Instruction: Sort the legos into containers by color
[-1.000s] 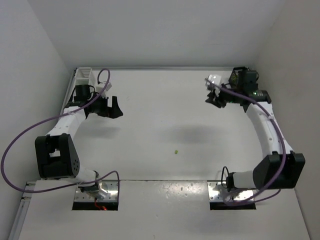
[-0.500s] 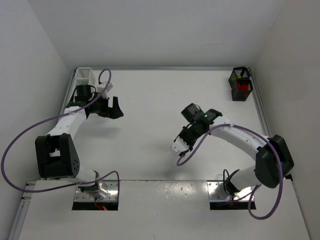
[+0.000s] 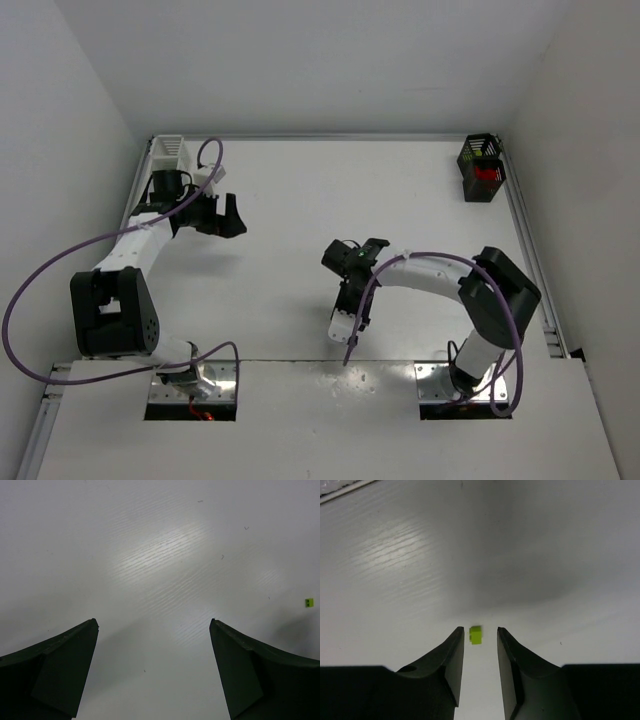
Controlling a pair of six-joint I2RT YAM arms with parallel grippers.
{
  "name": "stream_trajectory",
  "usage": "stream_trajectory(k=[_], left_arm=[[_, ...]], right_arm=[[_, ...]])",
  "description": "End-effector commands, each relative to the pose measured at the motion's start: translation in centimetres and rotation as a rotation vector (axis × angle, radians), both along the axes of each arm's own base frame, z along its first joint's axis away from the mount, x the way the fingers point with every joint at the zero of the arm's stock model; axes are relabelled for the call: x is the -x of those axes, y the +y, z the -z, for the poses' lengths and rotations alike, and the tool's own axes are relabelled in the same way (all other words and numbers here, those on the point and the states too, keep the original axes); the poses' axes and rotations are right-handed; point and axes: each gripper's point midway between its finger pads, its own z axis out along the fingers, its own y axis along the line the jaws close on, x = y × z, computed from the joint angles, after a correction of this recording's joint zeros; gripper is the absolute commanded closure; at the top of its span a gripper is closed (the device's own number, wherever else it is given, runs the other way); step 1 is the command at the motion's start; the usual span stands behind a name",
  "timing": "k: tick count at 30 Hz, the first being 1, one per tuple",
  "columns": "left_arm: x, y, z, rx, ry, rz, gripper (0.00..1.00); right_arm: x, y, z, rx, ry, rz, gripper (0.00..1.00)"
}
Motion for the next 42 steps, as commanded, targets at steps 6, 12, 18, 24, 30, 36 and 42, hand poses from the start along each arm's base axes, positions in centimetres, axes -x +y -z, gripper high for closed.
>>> stream_trajectory(k=[6,12,18,24,30,36,42], left_arm=[[-0.1,-0.6,-0.9,0.028,-0.042,0.031,0.00],[0.1,-0.4,-0.9,0.033,-0.037,0.016,0.00],[0.0,0.0,-0.9,0.033,-0.037,0.007,0.00],[0.3,-0.2,-0.6,0.036,-0.033,0.018,0.00],[0.2,0.1,-0.6,0.035,-0.034,0.009,0.00],[0.2,0.2,-0.3,0.037,-0.025,0.009,0.00],[0.2,0.2,-0.3,0.037,-0.024,0.009,0.00]], right_arm=[[-1.2,-0.2,1.0,0.056,-0.044,-0.037,0.66],[-2.1,0.1,1.8,0.074,-0.069,-0.027,0.66],[-3.1,-0.4,3.0,0.106,-0.078,-0.008,0.66],[-3.8,-0.7,4.0,0.141,-0.079,0.018,0.68],[-3.9,-0.9,4.2,0.154,-0.080,0.017,0.74],[-2.7,-1.9,4.7,0.165,-0.052,0.015,0.81],[-1.5,-1.3,3.8,0.097,0.001,0.141,0.93]])
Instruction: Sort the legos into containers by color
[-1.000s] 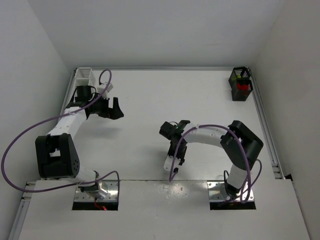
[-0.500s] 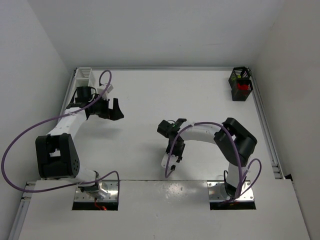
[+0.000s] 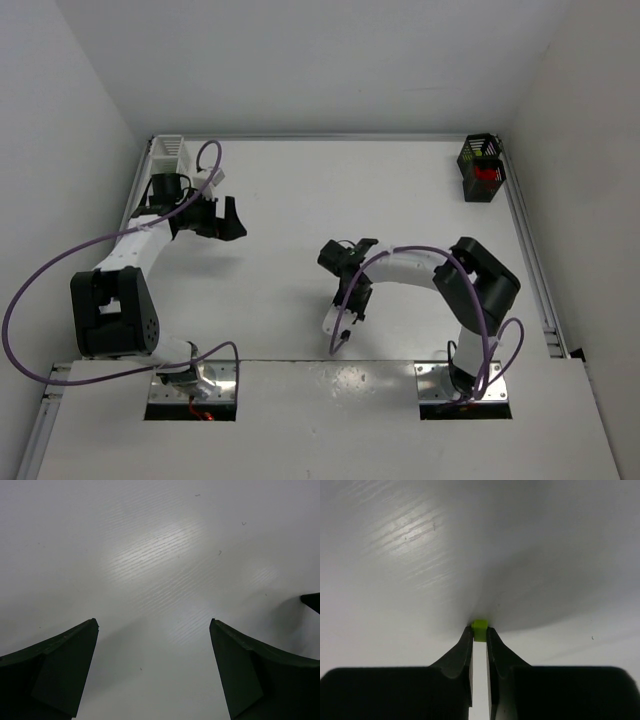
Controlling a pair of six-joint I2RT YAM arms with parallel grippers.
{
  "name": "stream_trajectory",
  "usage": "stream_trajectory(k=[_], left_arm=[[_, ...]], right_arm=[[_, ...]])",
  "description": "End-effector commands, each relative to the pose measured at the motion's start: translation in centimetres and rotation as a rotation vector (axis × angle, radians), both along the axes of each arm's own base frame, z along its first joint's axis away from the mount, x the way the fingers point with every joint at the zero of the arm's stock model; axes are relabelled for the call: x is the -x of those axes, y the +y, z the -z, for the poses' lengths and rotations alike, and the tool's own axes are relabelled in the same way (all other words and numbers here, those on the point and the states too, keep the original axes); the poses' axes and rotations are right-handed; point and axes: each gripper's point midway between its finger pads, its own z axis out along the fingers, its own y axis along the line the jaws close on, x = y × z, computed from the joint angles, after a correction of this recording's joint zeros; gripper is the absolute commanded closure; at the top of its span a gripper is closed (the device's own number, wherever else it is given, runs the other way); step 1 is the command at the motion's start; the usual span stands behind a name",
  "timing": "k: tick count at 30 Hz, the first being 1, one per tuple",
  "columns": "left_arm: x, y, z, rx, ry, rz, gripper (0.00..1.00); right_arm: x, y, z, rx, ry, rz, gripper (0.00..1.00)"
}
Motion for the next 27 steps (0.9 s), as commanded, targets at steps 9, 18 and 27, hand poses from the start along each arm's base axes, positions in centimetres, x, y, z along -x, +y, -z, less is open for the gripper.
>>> stream_trajectory(k=[9,18,27], left_arm=[[-1.1,0.1,-2.0,0.008,-0.073,0.013,0.00],[-2.1,0.0,-2.2,0.021,-0.069,0.013,0.00],[-2.3,-0.2,-1.1,0.047,-0.045,0.003,0.00]], right_arm=[[-8.5,5.2,-9.7,-0.406,0.267,0.966,1.00],[-32.1,-12.5,-18.9,-0.861,-0.062,1.829,1.00],[-40.8,-32.6,-20.7,-1.149,-0.202,2.319,1.00]])
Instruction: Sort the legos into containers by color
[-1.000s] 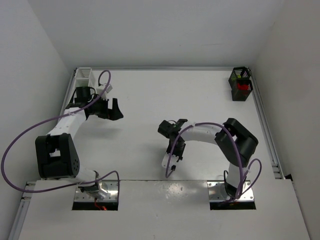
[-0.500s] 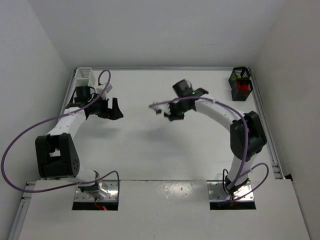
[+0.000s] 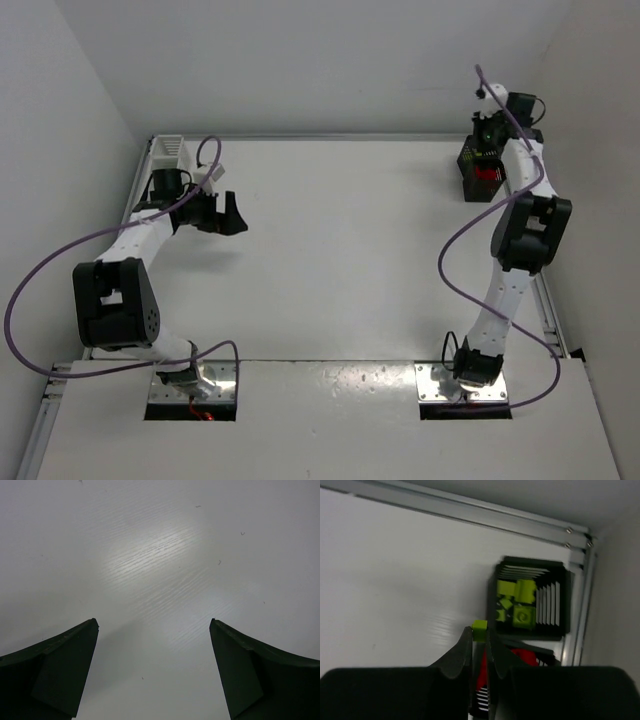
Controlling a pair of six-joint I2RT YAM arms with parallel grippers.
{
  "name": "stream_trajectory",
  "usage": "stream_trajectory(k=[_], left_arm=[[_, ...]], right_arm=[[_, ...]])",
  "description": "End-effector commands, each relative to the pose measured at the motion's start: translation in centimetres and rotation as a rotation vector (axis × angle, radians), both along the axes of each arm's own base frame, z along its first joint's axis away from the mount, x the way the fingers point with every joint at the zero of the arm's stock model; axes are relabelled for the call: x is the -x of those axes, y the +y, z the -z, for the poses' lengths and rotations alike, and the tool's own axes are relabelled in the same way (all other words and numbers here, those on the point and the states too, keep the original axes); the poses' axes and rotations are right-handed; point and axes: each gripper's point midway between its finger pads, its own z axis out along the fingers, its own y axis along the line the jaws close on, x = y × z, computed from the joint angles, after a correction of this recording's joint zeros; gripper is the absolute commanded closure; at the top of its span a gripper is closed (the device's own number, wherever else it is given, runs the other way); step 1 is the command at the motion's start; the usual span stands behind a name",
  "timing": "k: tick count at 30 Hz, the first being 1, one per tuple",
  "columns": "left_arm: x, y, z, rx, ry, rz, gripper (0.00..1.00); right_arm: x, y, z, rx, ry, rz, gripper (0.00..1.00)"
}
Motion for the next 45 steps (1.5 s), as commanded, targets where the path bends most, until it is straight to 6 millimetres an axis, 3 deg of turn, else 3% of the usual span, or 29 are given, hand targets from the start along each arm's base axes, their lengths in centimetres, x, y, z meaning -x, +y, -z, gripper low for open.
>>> stream_trajectory(k=[1,5,6,10,21,27,29,33,35,39,44,45], left_arm=[[-1.0,-0.1,-0.9,0.029,-0.044,0.002,0.00],[-1.0,-0.1,-0.3,0.031,-0.025,0.002,0.00],[-1.0,-0.1,-0.3,0.031,-0.024,0.002,0.00],[-1.3,-0.1,0.1,0.038,-0.007,-0.004,0.00],[-1.7,-0.2,0.1,0.051,-0.003,-0.003,0.00],[-1.7,-0.2,0.4,0.052,0.006,-0.003,0.00],[-2.0,-0.2,0.1,0.056,0.002,-0.009,0.00],[-2.0,-0.2,0.1,0.056,0.002,-0.009,0.00],[-2.0,-0.2,0.1,0.056,0.002,-0.009,0.00],[-2.0,-0.2,0.1,0.056,0.002,-0.009,0.00],[-2.0,-0.1,-0.6,0.046,-0.018,-0.014,0.00],[-2.0,-0.1,-0.6,0.046,-0.018,-0.014,0.00]], right_arm=[[-2.0,-1.3,-4.4,-0.083,-0.122,0.150,1.00],[-2.8,-5.3,-4.8,-0.070,-0.160,0.273,1.00],[-2.8,-6.0,-4.0,-0.066,-0.148,0.290,1.00],[-2.9,-7.2,-3.5,-0.081,-0.148,0.319,1.00],[-3.7,-8.4,-2.7,-0.079,-0.154,0.351,1.00],[-3.6,-8.6,-0.8,-0.068,-0.122,0.355,1.00],[-3.6,-8.8,-0.8,-0.063,-0.122,0.364,0.92],[-3.5,-8.9,-0.8,-0.057,-0.122,0.373,0.61],[-3.5,-8.9,-0.8,-0.057,-0.122,0.373,0.53],[-3.5,-8.5,-0.4,-0.069,-0.113,0.355,0.50],[-3.2,-6.9,-3.0,-0.104,-0.146,0.271,0.49],[-3.0,-5.6,-3.1,-0.112,-0.136,0.227,0.49]])
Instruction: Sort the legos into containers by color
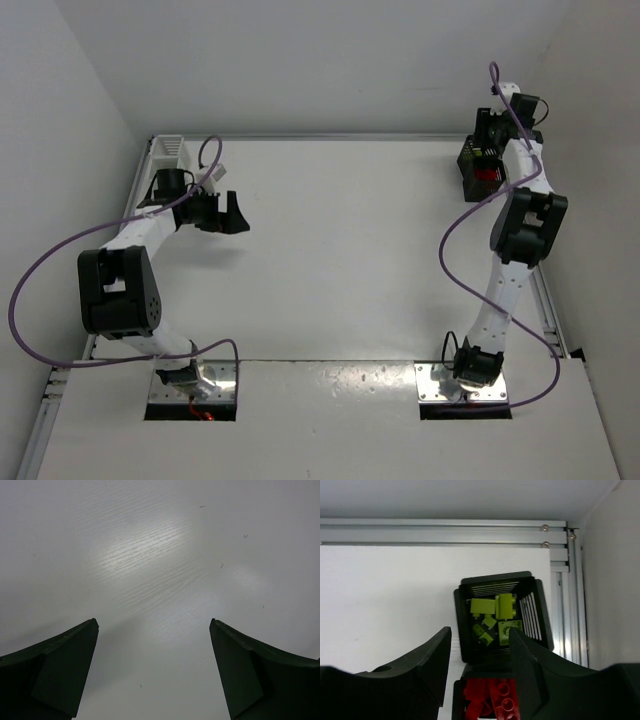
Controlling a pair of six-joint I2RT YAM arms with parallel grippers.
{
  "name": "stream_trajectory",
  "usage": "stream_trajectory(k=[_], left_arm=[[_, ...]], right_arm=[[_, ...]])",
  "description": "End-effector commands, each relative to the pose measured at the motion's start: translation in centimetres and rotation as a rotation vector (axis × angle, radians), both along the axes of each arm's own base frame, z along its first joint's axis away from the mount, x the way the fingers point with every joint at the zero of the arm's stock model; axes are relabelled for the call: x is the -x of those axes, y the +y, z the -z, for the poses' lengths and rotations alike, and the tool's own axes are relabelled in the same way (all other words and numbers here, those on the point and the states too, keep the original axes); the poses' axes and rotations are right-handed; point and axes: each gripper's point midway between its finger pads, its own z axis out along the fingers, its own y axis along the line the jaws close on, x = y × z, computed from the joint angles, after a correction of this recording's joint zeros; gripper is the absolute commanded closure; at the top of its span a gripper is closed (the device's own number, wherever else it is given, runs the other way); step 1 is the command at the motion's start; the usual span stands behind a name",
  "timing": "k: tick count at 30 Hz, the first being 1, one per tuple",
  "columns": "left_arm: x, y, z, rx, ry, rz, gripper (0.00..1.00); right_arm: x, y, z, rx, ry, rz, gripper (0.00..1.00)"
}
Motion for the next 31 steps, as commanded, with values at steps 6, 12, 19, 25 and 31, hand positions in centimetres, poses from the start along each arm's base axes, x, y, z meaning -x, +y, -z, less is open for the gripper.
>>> stream_trajectory(k=[6,12,19,25,31], left_arm=[[-0.6,-0.1,-3.8,-0.039,-0.118,0.018,0.00],[-0.1,0.5,-5.0,-0.102,-0.132,0.000,0.00],[1.0,1.5,-6.4,-0.164,-0.181,-0.043,0.00],[2.5,2.3,-6.3,-0.214,-0.171,-0.057,0.00],[4.8,2.5,-4.4,-0.232,-0.145,-0.041,0.00]], right_arm=[[3.5,6.3,-9.6,-0.073,-0.149,-0.210,0.51],[10.3,13.8,-13.5,-0.107,-0.138,-0.387,0.43],[21.3,21.2,-6.2,-0.180,0.076,-0.508,0.36],[28.3,23.1,-1.6,-0.148,0.156,-0.528,0.33],[29.8,22.9,0.5,-0.118,0.205,-0.518,0.33]])
